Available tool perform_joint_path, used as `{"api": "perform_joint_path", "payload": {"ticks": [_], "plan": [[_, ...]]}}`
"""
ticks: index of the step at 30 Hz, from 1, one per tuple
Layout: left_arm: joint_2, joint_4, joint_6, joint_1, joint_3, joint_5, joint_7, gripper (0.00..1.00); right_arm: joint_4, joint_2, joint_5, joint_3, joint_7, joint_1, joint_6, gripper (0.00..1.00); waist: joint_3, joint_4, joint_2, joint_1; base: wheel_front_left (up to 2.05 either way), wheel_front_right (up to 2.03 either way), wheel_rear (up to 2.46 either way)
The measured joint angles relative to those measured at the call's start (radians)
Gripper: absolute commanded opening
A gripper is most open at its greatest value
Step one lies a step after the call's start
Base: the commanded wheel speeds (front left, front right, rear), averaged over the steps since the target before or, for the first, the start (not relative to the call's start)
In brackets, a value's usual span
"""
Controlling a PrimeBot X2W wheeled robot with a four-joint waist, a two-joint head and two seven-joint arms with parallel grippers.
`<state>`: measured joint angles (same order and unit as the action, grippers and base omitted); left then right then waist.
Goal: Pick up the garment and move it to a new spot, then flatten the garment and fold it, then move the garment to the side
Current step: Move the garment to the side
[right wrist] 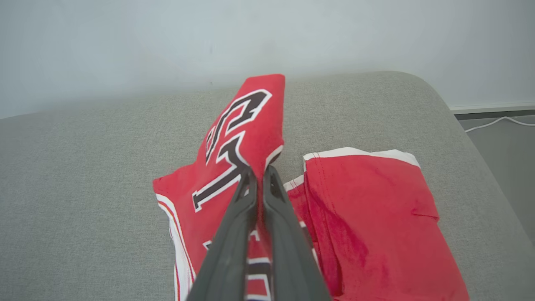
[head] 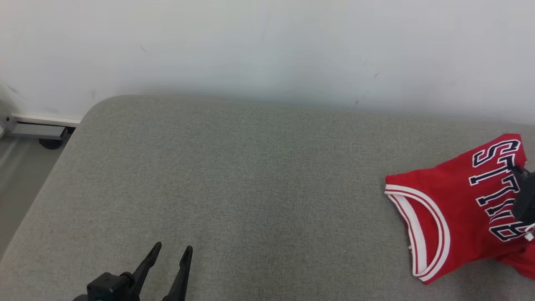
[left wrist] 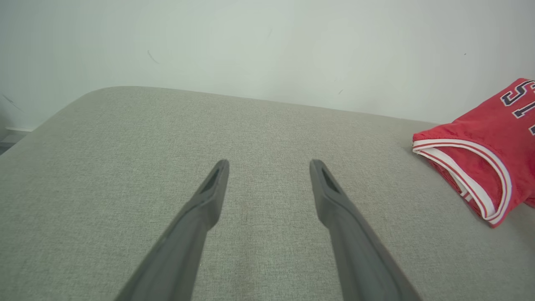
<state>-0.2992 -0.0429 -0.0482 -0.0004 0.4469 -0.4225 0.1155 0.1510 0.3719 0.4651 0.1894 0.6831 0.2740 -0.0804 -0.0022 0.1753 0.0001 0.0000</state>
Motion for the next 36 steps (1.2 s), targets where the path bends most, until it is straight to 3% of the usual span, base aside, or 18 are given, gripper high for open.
{"api": "perform_joint_path", "payload": {"ticks": [19,30,36], "plan": [[-0.004,0.012,-0.003,-0.003,0.003,0.000,-0.001,1.00,-0.112,0.086,-0.013,0.151,0.101,-0.036,-0.035,0.00,0.022,-0.026,0.0000,0.0000,0.00,0.00,0.00],[-0.014,0.027,0.005,-0.006,0.009,0.000,-0.010,1.00,-0.069,0.127,-0.151,0.217,0.086,-0.041,-0.044,0.00,0.055,-0.021,0.0000,0.0001,0.00,0.00,0.00],[-0.018,0.033,0.005,-0.014,0.012,0.001,-0.018,1.00,-0.029,0.138,-0.264,0.205,0.047,-0.054,-0.044,0.00,0.082,-0.018,0.0000,0.0000,0.00,0.00,0.00]]}}
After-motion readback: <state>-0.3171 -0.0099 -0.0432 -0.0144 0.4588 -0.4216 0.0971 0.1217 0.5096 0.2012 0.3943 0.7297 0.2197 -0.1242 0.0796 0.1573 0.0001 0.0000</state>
